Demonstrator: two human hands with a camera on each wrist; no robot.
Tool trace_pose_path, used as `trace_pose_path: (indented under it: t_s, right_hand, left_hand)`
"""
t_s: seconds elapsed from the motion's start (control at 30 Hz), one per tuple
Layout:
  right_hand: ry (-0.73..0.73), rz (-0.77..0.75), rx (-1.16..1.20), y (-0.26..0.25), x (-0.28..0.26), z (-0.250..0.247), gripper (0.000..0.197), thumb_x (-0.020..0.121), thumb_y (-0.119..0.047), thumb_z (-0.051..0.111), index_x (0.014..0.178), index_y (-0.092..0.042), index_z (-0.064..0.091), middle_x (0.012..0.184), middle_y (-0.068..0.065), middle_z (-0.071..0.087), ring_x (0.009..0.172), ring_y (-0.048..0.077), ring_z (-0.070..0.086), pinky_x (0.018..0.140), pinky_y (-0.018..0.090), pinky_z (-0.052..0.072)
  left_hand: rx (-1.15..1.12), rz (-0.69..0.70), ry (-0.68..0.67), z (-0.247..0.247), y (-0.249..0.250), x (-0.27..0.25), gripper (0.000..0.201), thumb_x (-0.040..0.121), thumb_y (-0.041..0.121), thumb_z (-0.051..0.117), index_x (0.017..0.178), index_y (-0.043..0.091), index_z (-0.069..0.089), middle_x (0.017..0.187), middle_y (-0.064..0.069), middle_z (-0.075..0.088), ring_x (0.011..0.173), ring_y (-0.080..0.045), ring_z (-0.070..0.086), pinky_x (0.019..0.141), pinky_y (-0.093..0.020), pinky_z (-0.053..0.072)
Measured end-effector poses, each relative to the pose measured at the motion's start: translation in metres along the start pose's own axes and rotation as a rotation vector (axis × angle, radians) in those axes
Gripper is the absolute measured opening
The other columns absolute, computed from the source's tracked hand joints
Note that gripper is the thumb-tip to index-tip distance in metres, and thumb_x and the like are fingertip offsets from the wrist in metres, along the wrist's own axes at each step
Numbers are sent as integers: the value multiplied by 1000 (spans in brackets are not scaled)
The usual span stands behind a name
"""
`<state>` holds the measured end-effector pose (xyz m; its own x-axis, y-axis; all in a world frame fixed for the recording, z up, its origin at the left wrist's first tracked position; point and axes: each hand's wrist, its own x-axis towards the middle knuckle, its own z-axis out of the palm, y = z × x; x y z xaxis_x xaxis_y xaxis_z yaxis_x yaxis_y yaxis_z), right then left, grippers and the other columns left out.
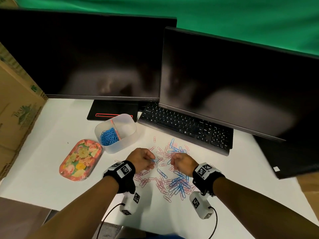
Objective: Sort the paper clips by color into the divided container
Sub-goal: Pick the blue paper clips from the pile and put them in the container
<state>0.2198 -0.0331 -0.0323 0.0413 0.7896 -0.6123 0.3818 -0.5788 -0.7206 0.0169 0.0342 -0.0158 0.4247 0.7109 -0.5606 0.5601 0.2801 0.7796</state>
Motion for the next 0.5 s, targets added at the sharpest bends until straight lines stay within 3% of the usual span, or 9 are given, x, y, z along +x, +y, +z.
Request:
trace_pose_path:
  t_s: [0.13,0.23,0.37,0.5]
  right_hand:
    - [75,-96,-367,5,-12,5,8,87,-23,57,85,-18,63,87,1,66,80,17,59,76,30,52]
    - [31,-128,-609,2,-15,21,23,83,-35,63,101,-22,62,96,-2,61,95,20,59,85,29,49]
    - [37,-122,-645,-1,-8,41,27,85,-19,58,112,-21,60,112,7,60,104,27,59,89,33,51]
    - [48,-53,-585,-3,-3,45,33,85,-9,56,115,-21,59,113,8,61,98,28,63,79,30,54]
  left_hand:
    - [-64,-44,7,10,0,3,30,87,-6,41,82,10,65,74,-10,66,62,-20,63,58,-26,50]
    - [-284,-121,10,14,1,4,32,83,-8,33,67,4,58,64,-13,53,47,-20,48,51,-25,38]
    - [-559,-238,47,13,1,-2,27,87,13,42,60,10,47,53,-5,42,45,-19,36,50,-26,31]
    - [-557,-290,109,12,-6,0,33,94,27,47,62,16,40,48,1,28,42,-16,27,50,-24,26]
